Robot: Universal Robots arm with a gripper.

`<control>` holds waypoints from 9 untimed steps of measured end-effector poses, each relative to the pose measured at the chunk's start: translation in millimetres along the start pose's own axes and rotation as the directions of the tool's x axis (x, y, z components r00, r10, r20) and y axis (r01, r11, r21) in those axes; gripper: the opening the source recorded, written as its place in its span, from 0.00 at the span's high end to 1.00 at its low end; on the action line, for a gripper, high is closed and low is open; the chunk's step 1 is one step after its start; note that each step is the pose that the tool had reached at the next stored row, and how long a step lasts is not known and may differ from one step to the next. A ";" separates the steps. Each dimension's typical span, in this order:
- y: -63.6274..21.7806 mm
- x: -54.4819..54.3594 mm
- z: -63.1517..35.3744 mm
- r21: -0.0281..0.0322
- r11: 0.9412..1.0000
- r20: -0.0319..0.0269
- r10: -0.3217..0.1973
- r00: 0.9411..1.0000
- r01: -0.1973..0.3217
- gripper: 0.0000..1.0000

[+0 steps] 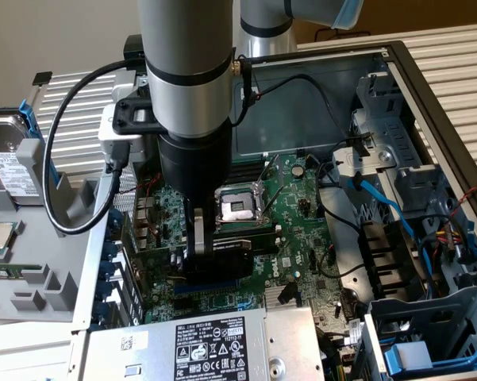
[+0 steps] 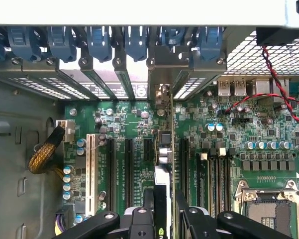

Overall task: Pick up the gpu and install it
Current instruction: 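Insert the gpu into the slot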

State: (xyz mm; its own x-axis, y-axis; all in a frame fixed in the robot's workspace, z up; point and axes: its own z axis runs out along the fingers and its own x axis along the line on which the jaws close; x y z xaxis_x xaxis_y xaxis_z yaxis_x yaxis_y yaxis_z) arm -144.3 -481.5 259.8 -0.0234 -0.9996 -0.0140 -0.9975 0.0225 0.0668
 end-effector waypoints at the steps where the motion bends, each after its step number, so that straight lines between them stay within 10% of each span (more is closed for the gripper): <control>1: 0.0 0.0 0.0 0.000 1.000 0.000 0.000 1.000 0.000 0.73; 9: 0.8 0.0 0.3 0.001 1.000 0.000 0.000 1.000 0.000 0.73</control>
State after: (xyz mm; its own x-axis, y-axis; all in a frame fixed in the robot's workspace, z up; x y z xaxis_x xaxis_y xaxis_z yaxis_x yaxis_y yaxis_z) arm -145.1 -481.4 259.5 -0.0235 -0.9996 -0.0141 -0.9976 0.0225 0.0657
